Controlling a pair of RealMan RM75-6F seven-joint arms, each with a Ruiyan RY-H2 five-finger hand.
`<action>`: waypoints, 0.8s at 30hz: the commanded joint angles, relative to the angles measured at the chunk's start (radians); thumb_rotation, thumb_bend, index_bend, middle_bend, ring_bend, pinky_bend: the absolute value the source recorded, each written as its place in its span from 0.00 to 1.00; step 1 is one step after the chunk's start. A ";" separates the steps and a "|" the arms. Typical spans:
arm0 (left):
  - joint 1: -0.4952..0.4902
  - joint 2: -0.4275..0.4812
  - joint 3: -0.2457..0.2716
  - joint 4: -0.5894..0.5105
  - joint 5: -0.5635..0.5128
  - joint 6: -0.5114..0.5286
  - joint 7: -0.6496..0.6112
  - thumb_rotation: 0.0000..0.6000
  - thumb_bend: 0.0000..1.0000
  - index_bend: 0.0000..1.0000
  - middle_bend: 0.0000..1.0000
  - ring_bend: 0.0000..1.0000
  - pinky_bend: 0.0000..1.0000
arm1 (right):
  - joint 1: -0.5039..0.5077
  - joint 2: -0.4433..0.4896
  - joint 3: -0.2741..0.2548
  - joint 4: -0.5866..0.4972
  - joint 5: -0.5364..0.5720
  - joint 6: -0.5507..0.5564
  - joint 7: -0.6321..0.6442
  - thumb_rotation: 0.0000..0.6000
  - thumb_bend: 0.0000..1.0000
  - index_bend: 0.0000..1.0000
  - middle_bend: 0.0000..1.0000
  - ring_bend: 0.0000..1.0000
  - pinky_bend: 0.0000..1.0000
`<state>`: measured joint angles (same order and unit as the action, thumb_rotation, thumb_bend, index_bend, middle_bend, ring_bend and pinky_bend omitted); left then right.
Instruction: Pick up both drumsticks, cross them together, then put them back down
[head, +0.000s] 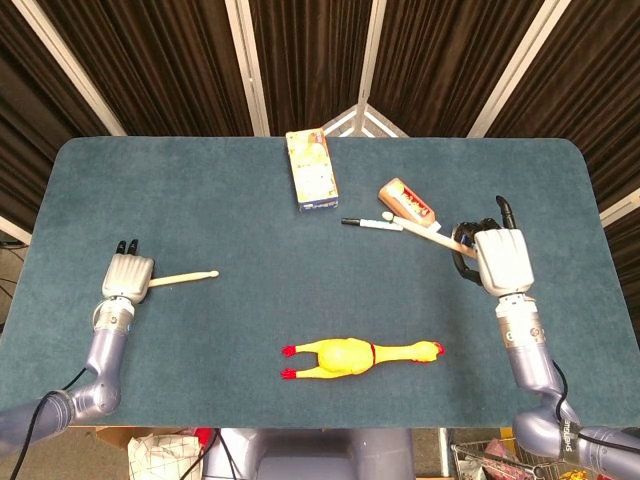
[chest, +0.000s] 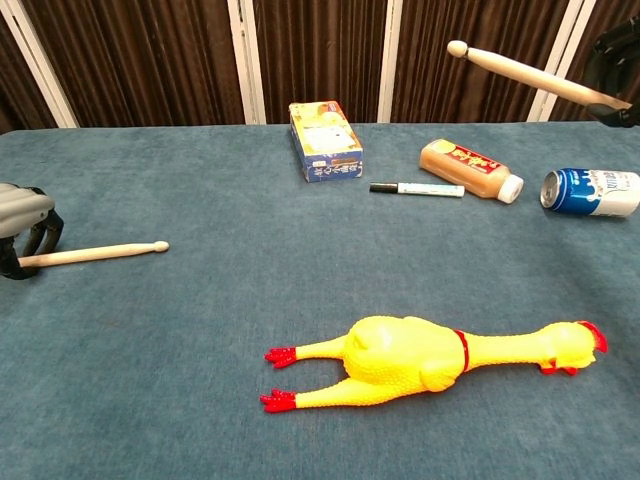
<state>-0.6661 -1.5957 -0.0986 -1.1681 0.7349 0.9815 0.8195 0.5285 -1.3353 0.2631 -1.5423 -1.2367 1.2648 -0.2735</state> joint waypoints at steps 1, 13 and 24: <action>0.000 0.000 0.000 -0.004 0.001 0.004 0.002 1.00 0.40 0.53 0.52 0.08 0.10 | 0.000 0.000 0.000 0.002 -0.001 -0.001 0.002 1.00 0.51 0.69 0.60 0.43 0.05; 0.002 -0.001 0.000 -0.013 -0.004 0.016 0.014 1.00 0.40 0.54 0.54 0.09 0.10 | -0.004 -0.006 -0.008 0.005 -0.008 0.000 0.000 1.00 0.51 0.70 0.60 0.43 0.05; -0.001 -0.008 0.005 -0.013 -0.004 0.030 0.040 1.00 0.40 0.54 0.55 0.11 0.10 | -0.004 -0.006 -0.007 -0.007 -0.009 0.004 -0.011 1.00 0.51 0.69 0.60 0.43 0.05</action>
<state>-0.6672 -1.6039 -0.0941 -1.1812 0.7312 1.0113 0.8593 0.5238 -1.3414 0.2550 -1.5501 -1.2466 1.2702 -0.2849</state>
